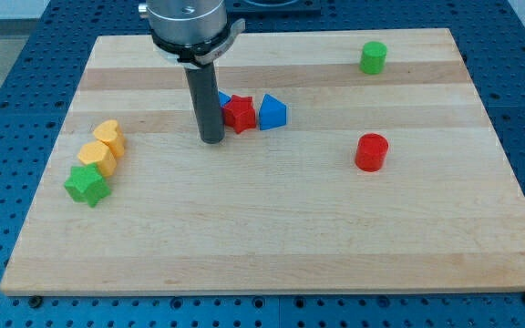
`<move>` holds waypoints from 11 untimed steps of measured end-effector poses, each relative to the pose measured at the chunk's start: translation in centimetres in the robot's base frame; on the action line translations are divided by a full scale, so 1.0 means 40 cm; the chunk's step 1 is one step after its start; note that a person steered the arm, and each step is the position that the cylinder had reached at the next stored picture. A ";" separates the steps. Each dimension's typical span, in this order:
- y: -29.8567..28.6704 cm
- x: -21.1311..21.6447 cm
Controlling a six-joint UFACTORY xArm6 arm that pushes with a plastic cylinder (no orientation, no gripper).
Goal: Place the red circle to the right of the blue triangle
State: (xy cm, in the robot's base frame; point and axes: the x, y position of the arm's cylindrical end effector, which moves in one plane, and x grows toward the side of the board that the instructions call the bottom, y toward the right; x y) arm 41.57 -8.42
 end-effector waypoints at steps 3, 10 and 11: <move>0.094 0.000; 0.563 0.056; 0.568 0.103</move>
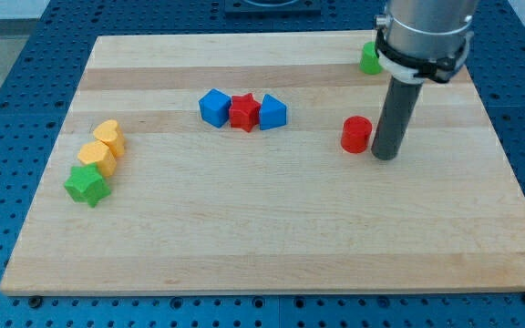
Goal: Place the red circle to the right of the blue triangle
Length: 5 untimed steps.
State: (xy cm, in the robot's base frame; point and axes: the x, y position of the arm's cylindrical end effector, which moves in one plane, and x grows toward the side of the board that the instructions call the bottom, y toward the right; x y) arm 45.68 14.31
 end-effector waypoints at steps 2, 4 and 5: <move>-0.080 -0.143; -0.122 -0.148; -0.105 -0.101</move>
State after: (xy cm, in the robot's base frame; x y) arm 41.65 10.10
